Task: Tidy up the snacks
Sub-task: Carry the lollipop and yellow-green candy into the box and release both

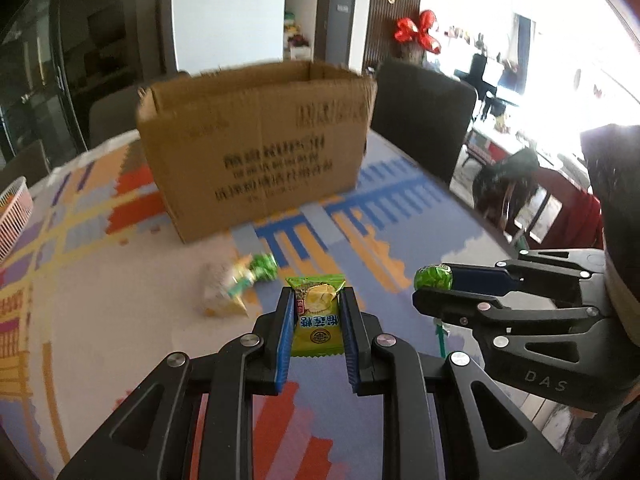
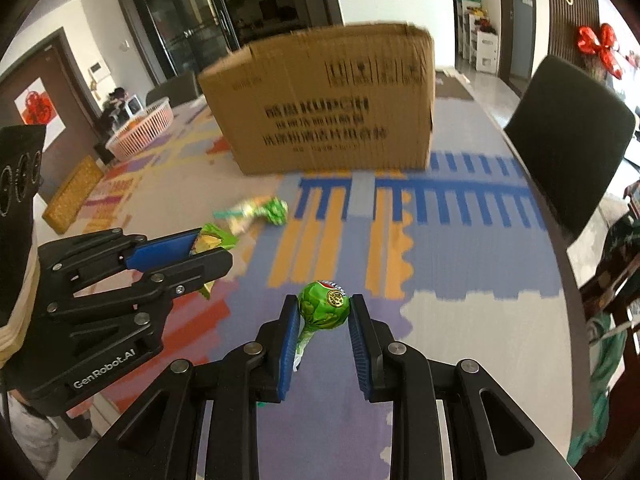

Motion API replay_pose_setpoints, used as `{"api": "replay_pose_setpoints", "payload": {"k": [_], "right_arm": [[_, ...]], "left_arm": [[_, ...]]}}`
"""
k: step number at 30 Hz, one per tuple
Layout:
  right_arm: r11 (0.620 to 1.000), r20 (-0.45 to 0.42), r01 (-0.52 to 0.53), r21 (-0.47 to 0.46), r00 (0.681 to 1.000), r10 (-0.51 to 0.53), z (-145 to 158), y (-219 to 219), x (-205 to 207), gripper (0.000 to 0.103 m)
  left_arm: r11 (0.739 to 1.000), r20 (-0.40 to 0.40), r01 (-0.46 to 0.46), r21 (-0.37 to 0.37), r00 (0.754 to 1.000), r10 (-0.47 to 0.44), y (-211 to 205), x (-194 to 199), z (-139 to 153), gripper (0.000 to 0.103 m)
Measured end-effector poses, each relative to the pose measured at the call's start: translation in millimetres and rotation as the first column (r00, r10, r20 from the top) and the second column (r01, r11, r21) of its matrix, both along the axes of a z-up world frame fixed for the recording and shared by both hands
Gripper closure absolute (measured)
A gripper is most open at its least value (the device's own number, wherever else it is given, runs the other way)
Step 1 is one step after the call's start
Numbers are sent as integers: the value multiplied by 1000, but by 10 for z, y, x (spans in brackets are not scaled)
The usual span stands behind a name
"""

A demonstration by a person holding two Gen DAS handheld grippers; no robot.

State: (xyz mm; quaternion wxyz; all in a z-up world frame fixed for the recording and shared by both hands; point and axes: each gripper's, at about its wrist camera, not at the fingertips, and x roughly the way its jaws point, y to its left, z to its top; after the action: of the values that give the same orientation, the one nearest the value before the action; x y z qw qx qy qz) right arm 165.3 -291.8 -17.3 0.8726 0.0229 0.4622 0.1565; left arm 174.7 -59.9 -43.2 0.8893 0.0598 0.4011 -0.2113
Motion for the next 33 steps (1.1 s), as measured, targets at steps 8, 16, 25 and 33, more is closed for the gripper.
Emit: {"api": "replay_pose_setpoints", "payload": {"k": [8, 16, 25, 33], "right_arm": [[1000, 114, -6, 18, 993, 3, 424, 47, 169, 77], [999, 227, 4, 33, 974, -12, 865, 81, 411, 77], [999, 285, -4, 48, 959, -9, 1227, 165, 786, 77], [998, 297, -8, 56, 955, -9, 1403, 208, 1193, 77]], "left_arm": [[997, 76, -60, -42, 995, 63, 108, 156, 480, 80], [994, 177, -97, -51, 979, 104, 165, 385, 938, 80], [987, 190, -135, -91, 970, 150, 276, 770, 1214, 80], [984, 182, -150, -94, 969, 165, 313, 1141, 1281, 80]]}}
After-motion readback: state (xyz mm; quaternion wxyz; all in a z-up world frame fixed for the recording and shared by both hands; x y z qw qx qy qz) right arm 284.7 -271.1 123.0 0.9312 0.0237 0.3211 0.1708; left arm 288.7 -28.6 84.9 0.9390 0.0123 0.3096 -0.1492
